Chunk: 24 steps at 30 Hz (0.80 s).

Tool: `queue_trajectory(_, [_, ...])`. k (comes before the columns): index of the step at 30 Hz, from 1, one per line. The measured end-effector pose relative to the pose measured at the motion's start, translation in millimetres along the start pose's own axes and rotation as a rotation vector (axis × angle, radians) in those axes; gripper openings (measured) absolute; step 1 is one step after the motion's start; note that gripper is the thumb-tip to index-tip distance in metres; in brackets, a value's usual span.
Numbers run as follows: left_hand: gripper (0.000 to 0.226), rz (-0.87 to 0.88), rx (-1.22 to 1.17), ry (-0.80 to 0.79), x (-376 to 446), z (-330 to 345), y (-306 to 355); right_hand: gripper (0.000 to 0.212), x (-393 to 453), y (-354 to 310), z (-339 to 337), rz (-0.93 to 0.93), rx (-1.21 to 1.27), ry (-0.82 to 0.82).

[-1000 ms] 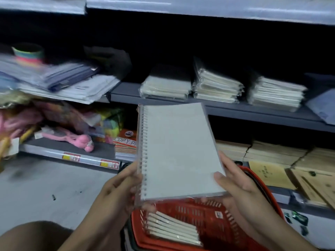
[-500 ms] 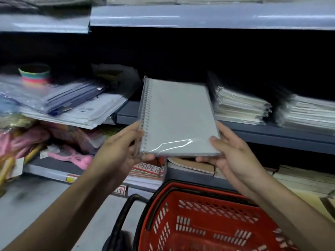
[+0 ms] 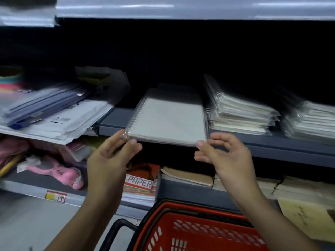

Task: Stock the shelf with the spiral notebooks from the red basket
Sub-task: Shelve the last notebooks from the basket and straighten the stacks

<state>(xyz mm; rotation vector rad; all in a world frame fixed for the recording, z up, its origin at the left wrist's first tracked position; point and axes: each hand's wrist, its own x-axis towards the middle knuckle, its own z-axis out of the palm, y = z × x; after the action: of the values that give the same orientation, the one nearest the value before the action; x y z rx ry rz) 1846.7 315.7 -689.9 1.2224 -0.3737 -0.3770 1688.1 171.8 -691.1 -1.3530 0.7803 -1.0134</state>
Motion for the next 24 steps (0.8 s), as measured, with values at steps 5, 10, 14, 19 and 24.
queue_trajectory(5, [0.028, -0.075, -0.083, 0.125, 24.3, 17.1, -0.6, 0.025, 11.9, 4.9, 9.8, -0.115, -0.077, 0.129])
queue_trajectory(10, [0.032, -0.106, -0.039, 0.142, 65.3, 44.7, -6.0, 0.035, 50.1, 7.4, 28.2, -0.083, -0.116, 0.243])
queue_trajectory(14, [0.032, -0.174, 0.008, 0.182, 93.4, 58.8, -8.7, 0.043, 71.2, 6.0, 40.5, -0.082, -0.18, 0.271])
queue_trajectory(19, [0.034, -0.214, -0.064, 0.17, 87.3, 53.1, -10.1, 0.045, 70.4, 2.0, 31.8, -0.043, -0.17, 0.233])
queue_trajectory(24, [0.02, -0.224, -0.035, 0.096, 51.6, 35.0, -4.4, 0.05, 46.1, -6.5, 2.9, -0.033, -0.213, 0.158])
